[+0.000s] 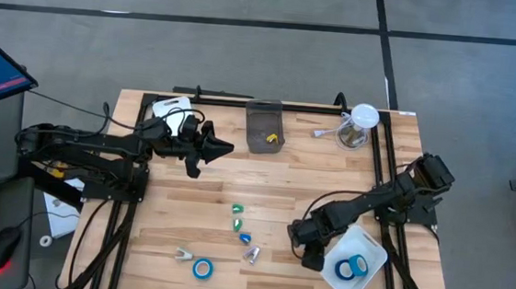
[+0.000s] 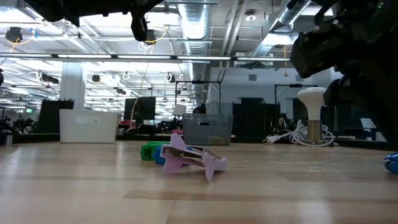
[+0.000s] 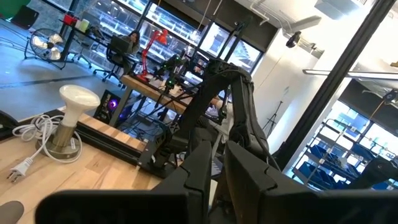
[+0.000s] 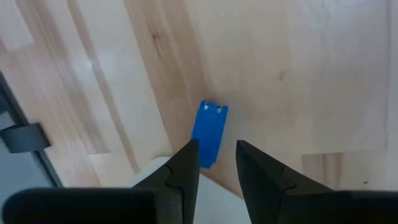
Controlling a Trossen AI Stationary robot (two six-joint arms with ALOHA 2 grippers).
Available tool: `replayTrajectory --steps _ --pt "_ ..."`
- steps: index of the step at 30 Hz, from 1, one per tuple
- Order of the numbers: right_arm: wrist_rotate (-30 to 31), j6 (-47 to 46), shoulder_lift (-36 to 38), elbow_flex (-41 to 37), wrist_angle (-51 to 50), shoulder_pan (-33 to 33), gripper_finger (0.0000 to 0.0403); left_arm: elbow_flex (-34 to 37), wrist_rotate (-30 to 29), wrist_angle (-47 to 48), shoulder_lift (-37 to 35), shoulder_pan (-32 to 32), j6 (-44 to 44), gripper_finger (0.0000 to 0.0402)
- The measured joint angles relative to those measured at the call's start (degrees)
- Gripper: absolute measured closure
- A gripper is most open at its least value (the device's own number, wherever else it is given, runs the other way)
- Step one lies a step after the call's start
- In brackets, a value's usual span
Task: Pick and place Stapler, Stapler remover, tape
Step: Put the right blue stapler into the black bin
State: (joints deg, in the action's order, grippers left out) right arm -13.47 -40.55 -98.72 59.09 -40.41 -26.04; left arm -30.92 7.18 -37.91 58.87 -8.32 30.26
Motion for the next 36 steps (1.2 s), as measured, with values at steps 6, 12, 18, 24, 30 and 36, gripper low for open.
replayTrajectory --steps 6,12,18,24,30,36 --pt "-0.20 -0.05 0.00 0.00 0.03 -0.24 0.0305 0.00 0.00 0.00 0.00 0.00 0.00 0.0363" --pt "-0.20 -0.06 0.00 0.00 0.13 -0.24 0.0305 0.00 0.01 0.00 0.00 0.01 0.00 0.0363" --pt "-0.22 -0.11 0.00 -1.03 1.53 -0.24 0.0305 0.00 0.00 0.02 0.00 0.02 0.00 0.0363" --pt "-1.70 -1.58 0.00 -2.54 4.40 -0.56 0.0305 0.00 0.00 0.00 0.00 0.01 0.00 0.0363" --pt "-1.71 -1.58 0.00 -2.54 4.90 -0.62 0.0305 0.00 0.01 0.02 0.00 0.01 0.00 0.0363" --pt "-4.00 -1.51 -3.17 -2.56 5.06 -0.63 0.0305 0.00 0.00 0.02 0.00 0.02 0.00 0.0363"
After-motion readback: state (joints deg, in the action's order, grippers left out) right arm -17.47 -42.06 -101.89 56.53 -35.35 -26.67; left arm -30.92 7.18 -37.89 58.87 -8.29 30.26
